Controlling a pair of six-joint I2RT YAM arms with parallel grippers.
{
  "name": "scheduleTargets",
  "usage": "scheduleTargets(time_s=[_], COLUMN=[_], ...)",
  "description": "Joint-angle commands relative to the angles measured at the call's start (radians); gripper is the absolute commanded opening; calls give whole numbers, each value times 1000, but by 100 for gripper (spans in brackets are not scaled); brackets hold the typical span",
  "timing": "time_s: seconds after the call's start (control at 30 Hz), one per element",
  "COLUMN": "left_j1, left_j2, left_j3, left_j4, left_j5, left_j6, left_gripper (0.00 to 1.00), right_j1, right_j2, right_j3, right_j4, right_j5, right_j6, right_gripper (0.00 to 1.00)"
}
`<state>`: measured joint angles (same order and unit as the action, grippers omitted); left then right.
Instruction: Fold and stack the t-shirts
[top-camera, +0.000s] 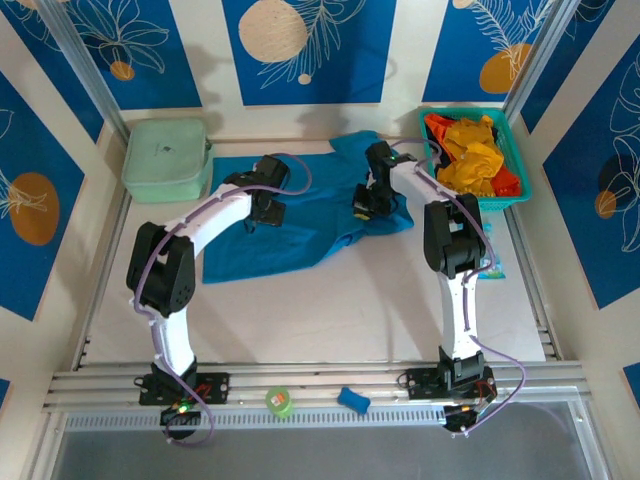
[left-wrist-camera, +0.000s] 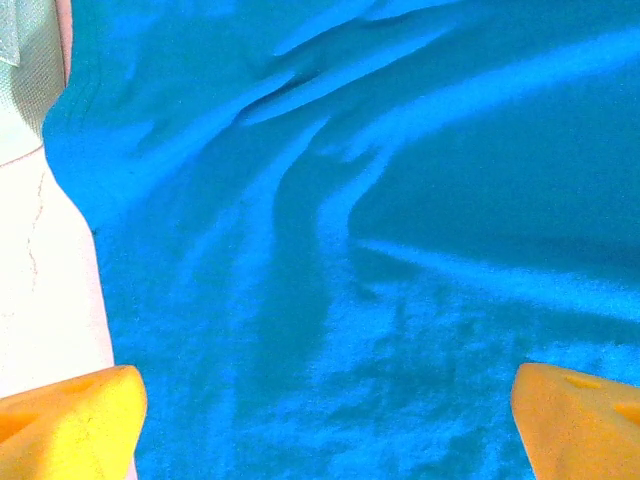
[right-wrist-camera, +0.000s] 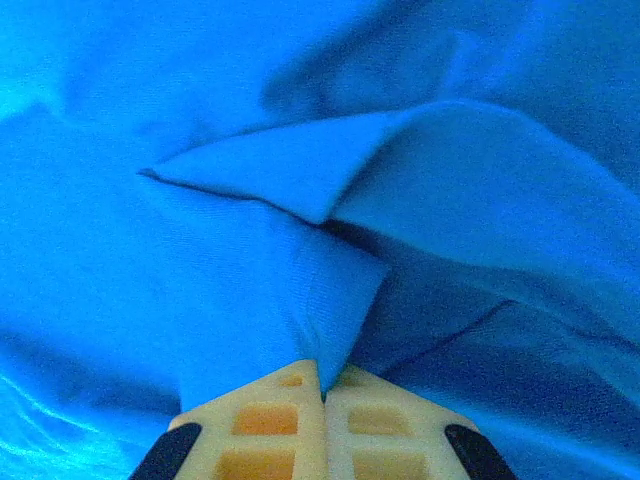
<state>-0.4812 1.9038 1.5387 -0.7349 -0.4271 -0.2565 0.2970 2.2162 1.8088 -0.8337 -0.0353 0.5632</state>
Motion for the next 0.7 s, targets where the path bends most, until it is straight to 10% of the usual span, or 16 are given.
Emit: scheduleTargets(time_s=[0.0,0.43,0.67], left_j1=[-6,-7,-7], left_j2=[-43,-54,-53], left_j3=[3,-17,-15], left_j4=[-29,-25,-21], left_j5=[-18,-20,-15], left_j6=[-3,1,2], left_gripper=[94,94,94], right_j1=[51,211,188], right_j2=[-35,180,65], right_j3=[62,422,303], right_j4=[-28,-179,-171], right_j5=[-24,-11,57], right_j6=[6,22,32], right_gripper=[3,37,43])
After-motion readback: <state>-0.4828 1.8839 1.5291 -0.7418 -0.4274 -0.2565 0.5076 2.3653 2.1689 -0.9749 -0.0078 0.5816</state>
